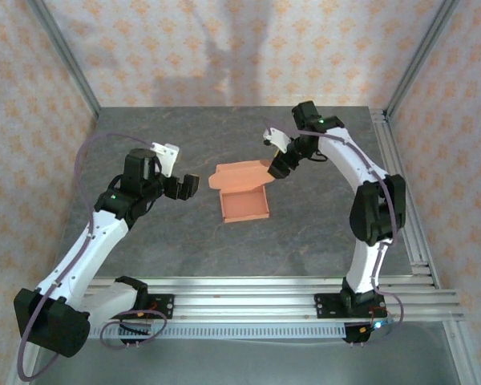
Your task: Fold the paper box
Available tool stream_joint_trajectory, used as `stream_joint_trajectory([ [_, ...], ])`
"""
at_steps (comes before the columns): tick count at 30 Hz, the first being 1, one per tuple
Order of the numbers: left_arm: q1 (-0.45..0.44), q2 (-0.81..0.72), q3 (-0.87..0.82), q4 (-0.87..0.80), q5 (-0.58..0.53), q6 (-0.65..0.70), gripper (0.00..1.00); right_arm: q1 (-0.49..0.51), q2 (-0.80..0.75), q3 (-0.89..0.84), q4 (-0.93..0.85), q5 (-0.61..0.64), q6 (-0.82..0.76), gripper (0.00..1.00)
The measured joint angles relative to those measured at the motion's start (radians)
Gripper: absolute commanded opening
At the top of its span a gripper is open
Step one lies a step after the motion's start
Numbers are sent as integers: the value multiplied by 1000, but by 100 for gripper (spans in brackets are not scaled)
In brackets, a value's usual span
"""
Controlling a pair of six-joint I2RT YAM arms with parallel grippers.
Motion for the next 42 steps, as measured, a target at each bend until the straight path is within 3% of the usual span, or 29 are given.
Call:
stream_joint_trajectory([
  [8, 0, 0, 0, 0, 0, 18, 100, -1, 90, 86, -98, -45, -90, 46],
  [17, 0, 1, 0, 0, 3, 18, 100, -1, 151, 142, -145, -48, -111, 37],
  [26, 0, 26, 0, 0, 14, 18, 100, -2, 180, 184, -178, -40, -123, 3],
  [35, -18, 101, 21, 3, 15, 26, 100, -2, 181, 195, -192, -32, -126, 0],
  [42, -34, 226, 68, 36, 57, 128, 97, -2, 174, 172, -171, -34, -126, 0],
])
